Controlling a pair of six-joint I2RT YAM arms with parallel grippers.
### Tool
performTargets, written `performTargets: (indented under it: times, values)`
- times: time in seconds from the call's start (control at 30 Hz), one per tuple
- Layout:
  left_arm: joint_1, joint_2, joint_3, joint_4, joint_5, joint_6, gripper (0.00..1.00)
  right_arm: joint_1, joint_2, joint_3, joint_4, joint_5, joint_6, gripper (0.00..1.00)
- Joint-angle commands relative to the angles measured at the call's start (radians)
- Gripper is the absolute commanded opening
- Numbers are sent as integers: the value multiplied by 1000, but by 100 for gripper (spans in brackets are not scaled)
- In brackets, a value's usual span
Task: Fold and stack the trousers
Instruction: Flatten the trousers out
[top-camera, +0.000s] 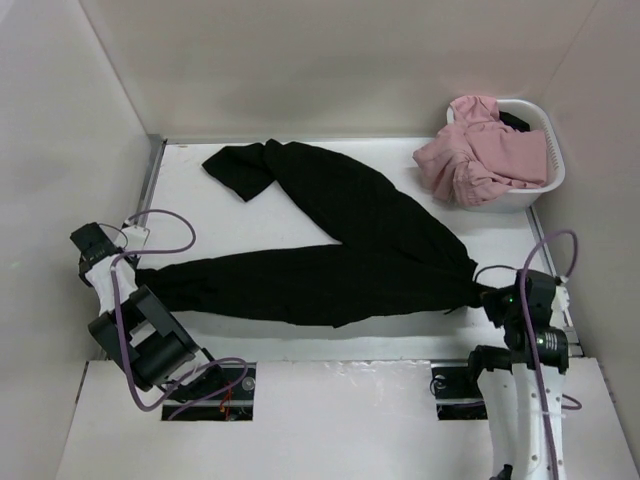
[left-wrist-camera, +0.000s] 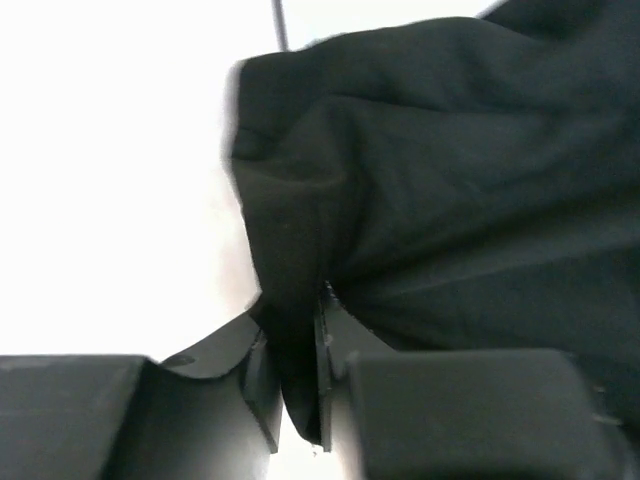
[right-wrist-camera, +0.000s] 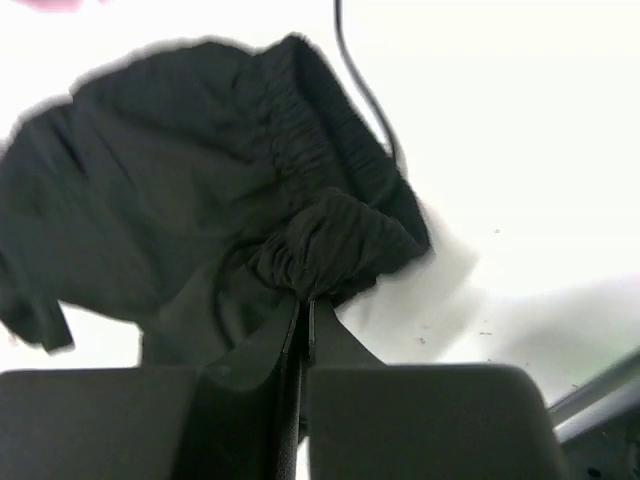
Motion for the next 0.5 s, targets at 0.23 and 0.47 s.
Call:
performTargets:
  times: [0.23, 0.47]
  values:
    - [-17, -68, 73, 28, -4, 56, 72, -155, -23, 72, -93, 41, -2, 100]
    - [-425, 114, 472, -73, 39, -209, 82, -38, 237, 198, 149, 90, -163, 100]
